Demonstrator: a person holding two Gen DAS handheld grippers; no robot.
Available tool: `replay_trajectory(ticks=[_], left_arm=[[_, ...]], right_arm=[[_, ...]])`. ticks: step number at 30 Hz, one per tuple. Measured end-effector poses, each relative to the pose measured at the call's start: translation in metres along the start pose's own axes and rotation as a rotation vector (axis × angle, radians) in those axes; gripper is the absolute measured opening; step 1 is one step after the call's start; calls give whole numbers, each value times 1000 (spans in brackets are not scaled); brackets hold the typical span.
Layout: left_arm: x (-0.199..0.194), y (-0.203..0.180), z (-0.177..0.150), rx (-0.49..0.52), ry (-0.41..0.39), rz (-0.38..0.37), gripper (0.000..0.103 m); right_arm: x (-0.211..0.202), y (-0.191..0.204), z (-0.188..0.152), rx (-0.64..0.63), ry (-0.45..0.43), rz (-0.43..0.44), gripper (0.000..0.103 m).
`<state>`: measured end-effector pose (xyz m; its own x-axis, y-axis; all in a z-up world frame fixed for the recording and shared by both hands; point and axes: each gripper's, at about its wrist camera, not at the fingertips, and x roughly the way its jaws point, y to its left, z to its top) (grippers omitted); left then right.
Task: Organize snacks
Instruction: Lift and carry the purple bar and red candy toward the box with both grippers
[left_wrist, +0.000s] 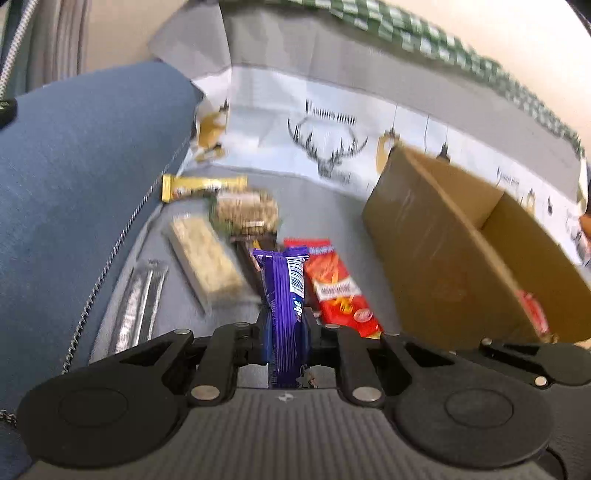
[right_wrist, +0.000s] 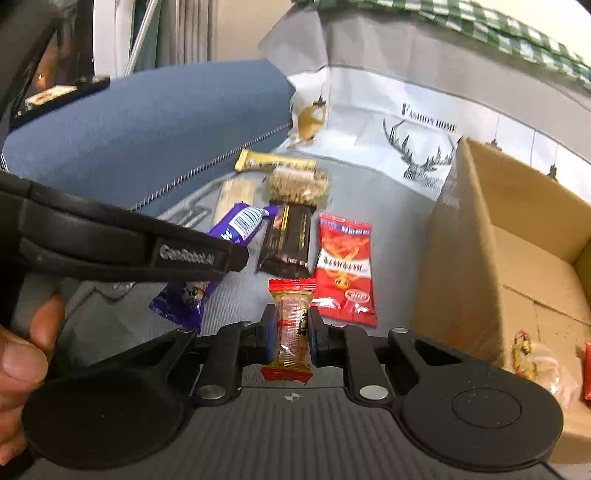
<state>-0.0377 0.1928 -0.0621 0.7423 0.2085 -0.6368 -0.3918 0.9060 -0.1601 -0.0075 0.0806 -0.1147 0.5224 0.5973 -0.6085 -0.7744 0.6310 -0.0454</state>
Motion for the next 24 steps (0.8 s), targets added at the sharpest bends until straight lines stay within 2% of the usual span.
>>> replay_trajectory(ticks=[4, 8, 12, 24], left_arm=[[-15, -1, 2, -1, -64, -10, 16], [-23, -2, 4, -17, -95, -17, 16], [-21, -3, 4, -19, -97, -22, 16], [-13, -14, 3, 19, -99, -49, 16]], right_arm=[[-13, -1, 2, 10, -37, -5, 17], [-31, -5, 4, 10, -101, -17, 17], [-42, -16, 4, 33, -138, -25, 17], [-44, -37, 4, 94, -180, -48, 17]])
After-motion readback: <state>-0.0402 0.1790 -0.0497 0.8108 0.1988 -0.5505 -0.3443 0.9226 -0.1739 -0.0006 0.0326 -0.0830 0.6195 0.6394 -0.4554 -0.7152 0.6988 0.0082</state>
